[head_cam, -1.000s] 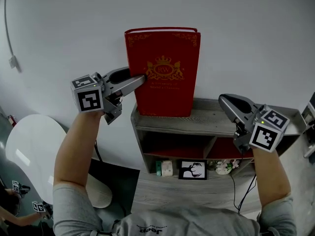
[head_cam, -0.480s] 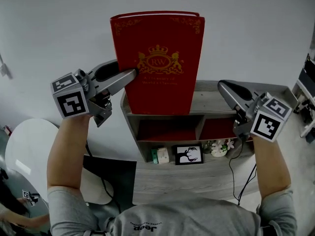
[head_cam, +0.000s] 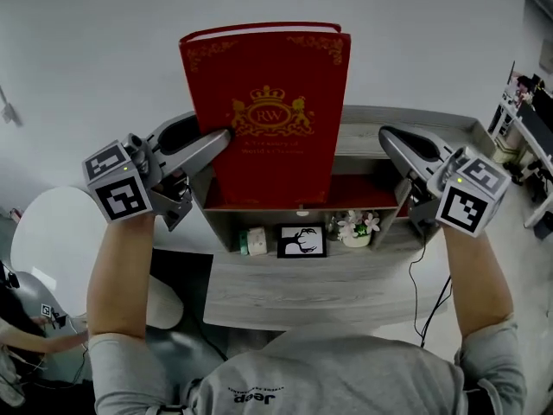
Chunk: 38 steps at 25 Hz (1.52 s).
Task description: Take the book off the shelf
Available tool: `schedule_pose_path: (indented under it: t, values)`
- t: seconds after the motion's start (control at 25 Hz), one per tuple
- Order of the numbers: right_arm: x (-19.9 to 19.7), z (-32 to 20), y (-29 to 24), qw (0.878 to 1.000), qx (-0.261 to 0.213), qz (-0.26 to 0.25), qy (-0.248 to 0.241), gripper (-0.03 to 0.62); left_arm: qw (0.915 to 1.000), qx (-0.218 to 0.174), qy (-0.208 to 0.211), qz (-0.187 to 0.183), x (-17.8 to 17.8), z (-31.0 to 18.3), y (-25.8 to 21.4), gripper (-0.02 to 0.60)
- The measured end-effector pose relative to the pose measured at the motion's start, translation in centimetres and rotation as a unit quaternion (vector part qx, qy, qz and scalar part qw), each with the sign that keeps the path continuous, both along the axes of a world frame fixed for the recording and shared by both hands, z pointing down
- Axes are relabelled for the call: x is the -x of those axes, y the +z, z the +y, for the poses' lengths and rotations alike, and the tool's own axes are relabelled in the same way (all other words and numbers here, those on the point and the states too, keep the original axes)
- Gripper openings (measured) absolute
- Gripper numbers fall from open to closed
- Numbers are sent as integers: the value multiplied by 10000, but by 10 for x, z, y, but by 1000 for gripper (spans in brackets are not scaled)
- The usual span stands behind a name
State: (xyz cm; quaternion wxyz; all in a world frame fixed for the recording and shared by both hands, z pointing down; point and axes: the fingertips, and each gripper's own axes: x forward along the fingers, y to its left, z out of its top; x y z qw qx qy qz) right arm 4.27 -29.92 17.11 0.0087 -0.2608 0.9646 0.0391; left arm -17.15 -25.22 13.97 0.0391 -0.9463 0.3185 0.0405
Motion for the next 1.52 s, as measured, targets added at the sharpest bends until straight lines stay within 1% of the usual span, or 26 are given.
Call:
schedule_pose_path:
  t: [0.12, 0.32, 0.4, 0.56, 0.72, 0.8, 0.96, 1.16, 1.24, 1.4, 1.52]
  values:
    - [1, -2, -8, 9998, -65, 45, 187, 21, 9998, -79, 174, 36, -2, 0, -2, 247]
    - [7, -9, -10, 9996, 223, 30, 186, 21, 9991, 70, 394, 136, -3, -1, 0, 247]
    - [7, -10, -10, 9992, 357, 9, 180, 21, 9988, 193, 424, 145, -3, 0, 0, 247]
    - [7, -16, -17, 9983, 554, -20, 189, 21, 9972, 557, 462, 188, -1, -5, 4, 247]
    - [11, -24, -17, 9976, 649, 47, 255, 21, 9937, 960, 460, 343, 4, -14, 20, 247]
    - [21, -23, 2, 9969, 733, 26, 285, 21, 9911, 1149, 493, 446, 13, -11, 48, 247]
    - [48, -13, 68, 9942, 1002, 30, 388, 21, 9836, 1592, 610, 591, 39, 3, 134, 246]
    - [61, -28, 87, 9922, 1111, 195, 523, 21, 9744, 2062, 638, 622, 49, -9, 173, 245]
    - [69, -30, 104, 9914, 1155, 263, 558, 21, 9704, 2233, 659, 636, 56, -11, 196, 245]
    - [93, -31, 147, 9865, 1422, 453, 672, 21, 9579, 2692, 657, 750, 78, -9, 249, 245]
    - [101, -38, 173, 9825, 1617, 531, 758, 21, 9489, 2996, 653, 742, 84, -11, 283, 245]
